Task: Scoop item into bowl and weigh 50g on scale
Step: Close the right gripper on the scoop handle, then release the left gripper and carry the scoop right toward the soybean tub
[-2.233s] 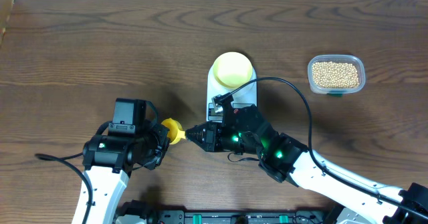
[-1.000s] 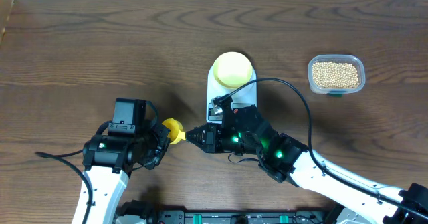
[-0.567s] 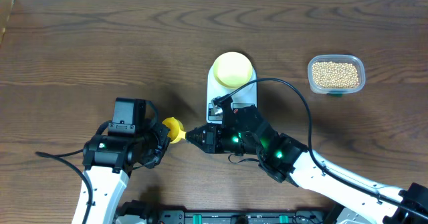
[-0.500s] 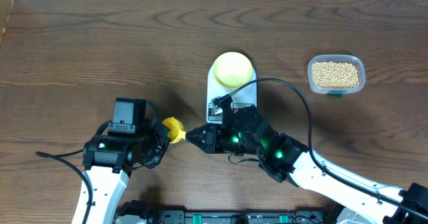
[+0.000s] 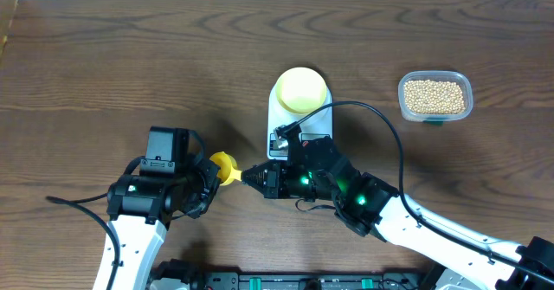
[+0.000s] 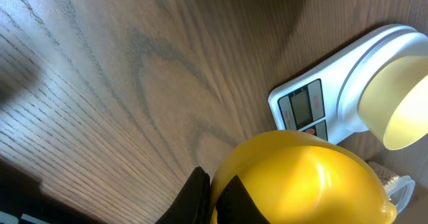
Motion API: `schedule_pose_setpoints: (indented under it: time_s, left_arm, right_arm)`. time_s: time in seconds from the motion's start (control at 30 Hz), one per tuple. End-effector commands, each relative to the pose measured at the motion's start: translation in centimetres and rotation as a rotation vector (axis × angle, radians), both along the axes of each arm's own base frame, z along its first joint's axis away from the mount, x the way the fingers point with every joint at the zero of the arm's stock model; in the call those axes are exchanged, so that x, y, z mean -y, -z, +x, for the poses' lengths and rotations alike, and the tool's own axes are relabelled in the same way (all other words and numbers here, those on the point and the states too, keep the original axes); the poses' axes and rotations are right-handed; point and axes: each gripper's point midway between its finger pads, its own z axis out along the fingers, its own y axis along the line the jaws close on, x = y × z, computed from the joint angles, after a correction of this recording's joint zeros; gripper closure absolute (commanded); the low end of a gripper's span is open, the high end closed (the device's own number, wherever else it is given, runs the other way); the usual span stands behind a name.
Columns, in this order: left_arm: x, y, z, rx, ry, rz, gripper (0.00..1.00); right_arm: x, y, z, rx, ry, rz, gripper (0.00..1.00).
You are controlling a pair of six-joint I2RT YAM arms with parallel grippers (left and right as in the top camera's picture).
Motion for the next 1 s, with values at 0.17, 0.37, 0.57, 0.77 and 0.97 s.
schedule_pose_setpoints:
  time_s: [0.17,0.37,0.57,0.77,0.97]
  left_arm:
    - [0.1,0.0,-0.1,0.001,0.021,0.005,0.92]
    - [0.1,0.0,-0.1,0.001,0.021,0.006,0.78]
    - [0.1,0.0,-0.1,0.001,0.021,0.006,0.55]
    - [0.1,0.0,-0.1,0.001,0.021,0.006,0.38]
    - [-0.7,0.2,0.0,0.003,0.004,0.053,0.33]
  right_arm:
    - [-0.2,-0.2,-0.3,0.019,-0.018,0.003,0.99]
    - [0.1,0.4,-0.1,0.106,-0.040,-0.043,0.99]
    - [2.2,3.4,0.9,0.159,-0.004,-0.208,0.99]
    - [7.3,4.4,2.0,0.174,0.063,-0.381,0.99]
    - [13.0,0.7,1.8,0.251,0.158,-0.430,0.99]
